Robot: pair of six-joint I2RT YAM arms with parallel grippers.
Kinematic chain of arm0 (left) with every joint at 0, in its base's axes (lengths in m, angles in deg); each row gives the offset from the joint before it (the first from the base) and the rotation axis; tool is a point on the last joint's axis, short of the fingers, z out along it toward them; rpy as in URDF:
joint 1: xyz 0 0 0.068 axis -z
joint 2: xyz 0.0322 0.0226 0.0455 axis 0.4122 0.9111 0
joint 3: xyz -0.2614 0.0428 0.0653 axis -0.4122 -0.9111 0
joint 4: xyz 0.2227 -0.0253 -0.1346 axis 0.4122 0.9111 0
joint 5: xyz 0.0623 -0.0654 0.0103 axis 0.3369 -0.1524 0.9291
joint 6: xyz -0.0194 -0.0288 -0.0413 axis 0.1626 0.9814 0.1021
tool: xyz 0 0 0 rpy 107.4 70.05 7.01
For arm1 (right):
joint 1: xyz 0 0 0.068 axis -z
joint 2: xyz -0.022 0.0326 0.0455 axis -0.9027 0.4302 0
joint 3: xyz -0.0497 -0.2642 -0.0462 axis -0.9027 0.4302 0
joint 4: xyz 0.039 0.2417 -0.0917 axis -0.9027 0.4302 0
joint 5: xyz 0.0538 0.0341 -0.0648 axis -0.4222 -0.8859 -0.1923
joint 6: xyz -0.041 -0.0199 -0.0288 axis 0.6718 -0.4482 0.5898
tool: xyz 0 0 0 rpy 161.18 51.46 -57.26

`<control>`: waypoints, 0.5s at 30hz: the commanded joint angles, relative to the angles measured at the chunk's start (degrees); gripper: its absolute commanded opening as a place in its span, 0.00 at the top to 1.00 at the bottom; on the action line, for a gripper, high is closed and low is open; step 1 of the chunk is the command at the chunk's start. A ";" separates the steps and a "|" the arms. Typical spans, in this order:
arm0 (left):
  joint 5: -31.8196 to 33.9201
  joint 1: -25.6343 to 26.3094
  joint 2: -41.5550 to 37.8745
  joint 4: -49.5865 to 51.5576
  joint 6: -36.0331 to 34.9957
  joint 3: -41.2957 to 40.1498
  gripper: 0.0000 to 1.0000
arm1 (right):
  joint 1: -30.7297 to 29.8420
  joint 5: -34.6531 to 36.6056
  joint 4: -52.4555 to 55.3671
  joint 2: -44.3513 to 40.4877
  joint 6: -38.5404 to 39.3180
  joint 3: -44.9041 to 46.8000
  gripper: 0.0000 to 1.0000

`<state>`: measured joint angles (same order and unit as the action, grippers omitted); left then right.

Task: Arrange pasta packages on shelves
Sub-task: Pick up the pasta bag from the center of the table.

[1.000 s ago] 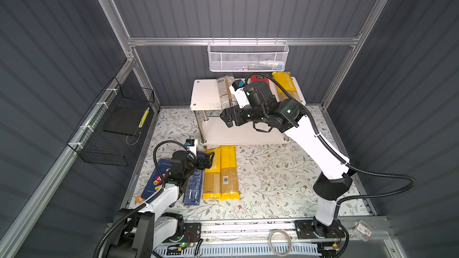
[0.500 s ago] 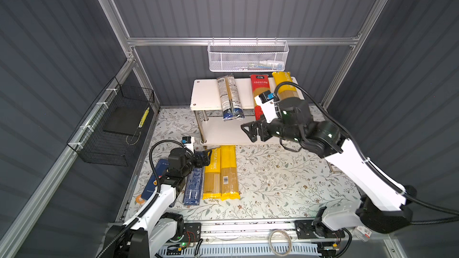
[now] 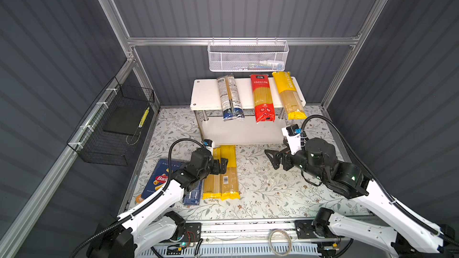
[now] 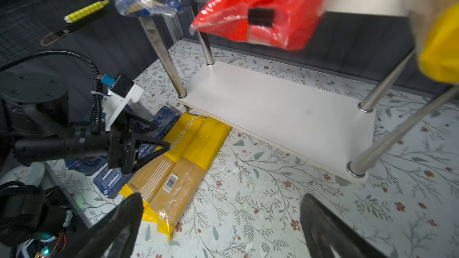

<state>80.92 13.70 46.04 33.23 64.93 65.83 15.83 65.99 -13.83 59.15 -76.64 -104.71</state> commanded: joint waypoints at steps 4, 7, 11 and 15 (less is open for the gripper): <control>8.91 7.64 4.75 3.85 5.80 2.48 0.00 | 4.87 7.79 -2.04 -4.44 -1.29 8.47 0.01; 10.16 10.82 6.87 2.43 6.89 3.27 0.00 | 9.54 9.84 -5.28 -5.04 0.39 13.40 0.01; 14.57 14.38 9.01 4.85 7.34 5.72 0.00 | 13.57 16.18 -12.63 -5.98 3.55 19.38 0.01; 15.85 15.77 10.62 4.98 9.32 6.31 0.01 | 17.19 19.20 -22.22 -7.97 7.90 26.40 0.01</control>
<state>93.71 28.74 55.83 36.57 71.90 70.82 31.37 80.35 -26.88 52.84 -72.84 -80.91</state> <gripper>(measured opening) 0.995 0.989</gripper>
